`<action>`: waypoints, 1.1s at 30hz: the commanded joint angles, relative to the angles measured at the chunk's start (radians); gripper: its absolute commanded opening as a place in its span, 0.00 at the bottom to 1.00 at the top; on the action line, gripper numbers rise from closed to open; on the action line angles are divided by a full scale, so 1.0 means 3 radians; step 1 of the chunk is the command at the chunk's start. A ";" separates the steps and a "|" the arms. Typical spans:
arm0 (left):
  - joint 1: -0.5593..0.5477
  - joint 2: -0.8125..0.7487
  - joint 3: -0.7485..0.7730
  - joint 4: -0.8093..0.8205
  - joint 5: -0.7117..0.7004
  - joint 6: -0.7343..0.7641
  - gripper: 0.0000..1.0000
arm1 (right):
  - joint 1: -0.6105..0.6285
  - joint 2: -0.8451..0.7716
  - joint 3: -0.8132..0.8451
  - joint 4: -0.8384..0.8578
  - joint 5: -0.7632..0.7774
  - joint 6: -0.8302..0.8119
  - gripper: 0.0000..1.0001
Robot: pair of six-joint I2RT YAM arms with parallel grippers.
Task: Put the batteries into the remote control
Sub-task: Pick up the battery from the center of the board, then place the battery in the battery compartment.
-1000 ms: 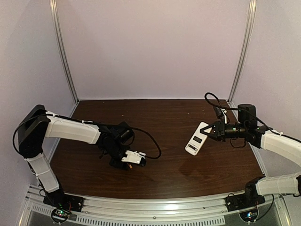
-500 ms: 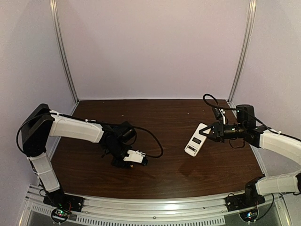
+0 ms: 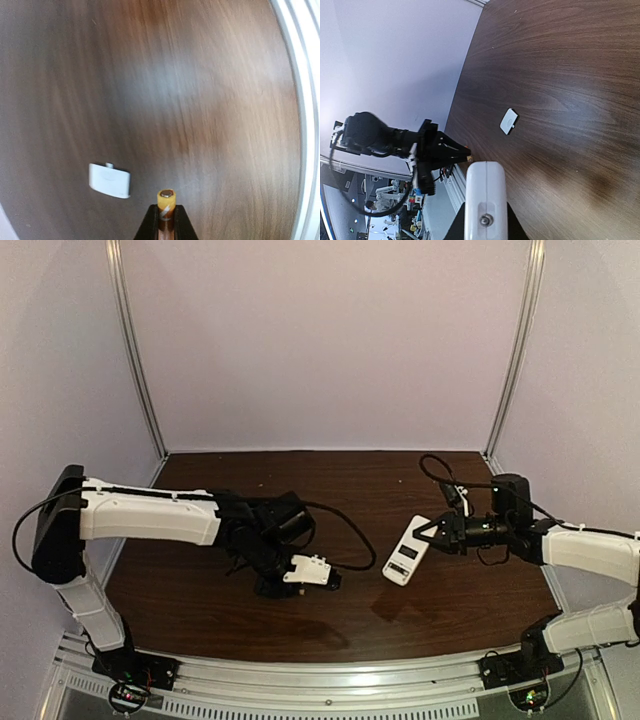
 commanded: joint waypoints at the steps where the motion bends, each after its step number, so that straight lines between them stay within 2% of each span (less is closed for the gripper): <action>1: -0.0414 -0.0358 0.0529 -0.0129 -0.0655 -0.0314 0.00 | 0.0133 0.0084 -0.0181 0.0817 0.0031 0.0509 0.00; 7: -0.0897 -0.0078 0.1138 -0.0473 -0.1243 -0.0343 0.00 | 0.0453 0.0288 -0.0290 0.1508 0.0159 0.1000 0.00; 14: -0.1218 0.0148 0.1368 -0.0458 -0.1486 -0.0286 0.00 | 0.0718 0.0496 -0.0335 0.2005 0.0262 0.1359 0.00; 33: -0.1282 0.0241 0.1161 -0.0408 -0.1549 -0.0134 0.00 | 0.1126 0.0922 -0.0346 0.2613 0.0446 0.1638 0.00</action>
